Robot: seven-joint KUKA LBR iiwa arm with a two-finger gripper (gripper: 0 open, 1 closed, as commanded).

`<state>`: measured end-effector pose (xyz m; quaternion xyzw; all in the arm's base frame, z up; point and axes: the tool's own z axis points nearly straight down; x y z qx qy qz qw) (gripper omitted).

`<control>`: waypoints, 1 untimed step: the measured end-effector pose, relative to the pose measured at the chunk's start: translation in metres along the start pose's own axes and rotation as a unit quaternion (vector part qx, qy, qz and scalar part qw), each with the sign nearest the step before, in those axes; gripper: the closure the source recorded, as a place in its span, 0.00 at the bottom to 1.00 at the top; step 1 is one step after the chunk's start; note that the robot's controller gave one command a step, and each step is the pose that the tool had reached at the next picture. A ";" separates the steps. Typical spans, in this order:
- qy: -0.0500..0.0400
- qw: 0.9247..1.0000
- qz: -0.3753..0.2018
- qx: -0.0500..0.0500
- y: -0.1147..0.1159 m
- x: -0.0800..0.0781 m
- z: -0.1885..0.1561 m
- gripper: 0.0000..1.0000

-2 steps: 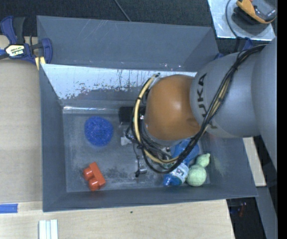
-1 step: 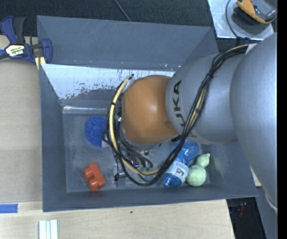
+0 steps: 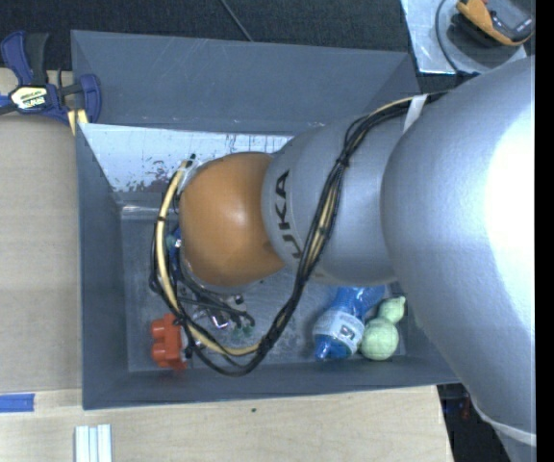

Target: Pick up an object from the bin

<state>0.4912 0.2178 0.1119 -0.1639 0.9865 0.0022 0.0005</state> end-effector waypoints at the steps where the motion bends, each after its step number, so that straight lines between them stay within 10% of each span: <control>1: -0.003 0.984 -0.176 0.003 0.015 0.000 0.039 0.00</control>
Offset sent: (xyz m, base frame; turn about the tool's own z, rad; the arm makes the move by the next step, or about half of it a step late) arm -0.0078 0.0102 -0.0419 -0.4466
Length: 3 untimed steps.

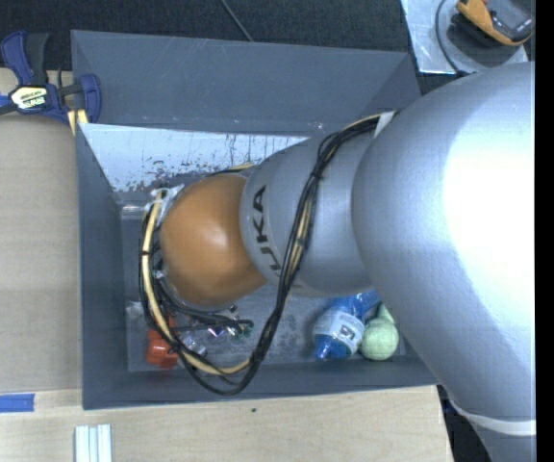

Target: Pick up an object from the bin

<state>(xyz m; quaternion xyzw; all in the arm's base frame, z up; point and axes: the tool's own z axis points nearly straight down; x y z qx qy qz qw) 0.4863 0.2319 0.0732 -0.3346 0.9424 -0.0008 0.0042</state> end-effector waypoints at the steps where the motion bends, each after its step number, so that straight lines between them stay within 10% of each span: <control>1: -0.003 0.999 -0.040 -0.001 -0.001 0.001 0.002 1.00; 3: 0.000 0.999 -0.045 -0.002 -0.001 0.003 -0.027 1.00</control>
Offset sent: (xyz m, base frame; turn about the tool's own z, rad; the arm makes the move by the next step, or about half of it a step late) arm 0.0000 0.0000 0.0000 0.0000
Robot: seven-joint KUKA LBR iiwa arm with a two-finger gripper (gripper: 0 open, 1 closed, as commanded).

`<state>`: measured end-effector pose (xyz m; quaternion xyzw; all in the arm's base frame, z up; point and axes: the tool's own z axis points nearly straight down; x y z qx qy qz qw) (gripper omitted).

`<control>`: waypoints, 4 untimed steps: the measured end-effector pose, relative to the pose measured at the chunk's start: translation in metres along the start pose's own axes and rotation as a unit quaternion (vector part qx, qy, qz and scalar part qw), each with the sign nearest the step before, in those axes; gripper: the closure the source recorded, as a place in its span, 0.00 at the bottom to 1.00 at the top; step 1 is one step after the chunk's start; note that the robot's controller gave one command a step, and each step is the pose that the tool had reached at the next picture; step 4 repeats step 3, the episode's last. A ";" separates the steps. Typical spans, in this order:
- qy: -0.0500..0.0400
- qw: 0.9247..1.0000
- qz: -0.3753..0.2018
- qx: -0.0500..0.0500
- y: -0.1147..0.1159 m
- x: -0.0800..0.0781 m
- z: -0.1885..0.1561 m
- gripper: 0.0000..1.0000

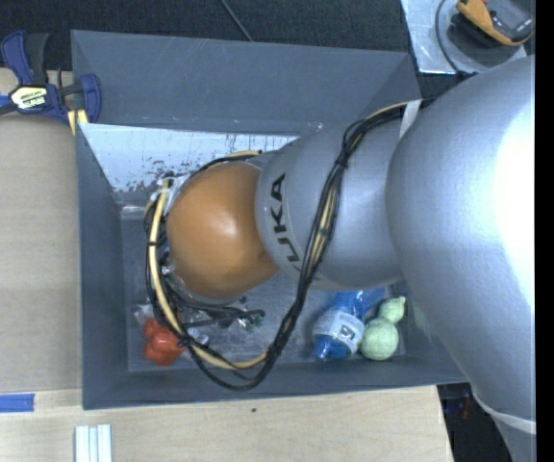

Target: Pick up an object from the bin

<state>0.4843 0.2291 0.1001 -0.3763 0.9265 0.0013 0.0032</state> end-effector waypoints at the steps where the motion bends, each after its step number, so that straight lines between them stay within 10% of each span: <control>1: 0.001 1.000 0.000 0.000 0.000 0.000 -0.036 1.00; 4: -0.004 1.000 0.002 0.001 -0.001 -0.002 -0.067 1.00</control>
Offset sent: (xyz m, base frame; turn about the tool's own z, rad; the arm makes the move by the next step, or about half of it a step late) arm -0.0003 -0.0001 0.0608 -0.0002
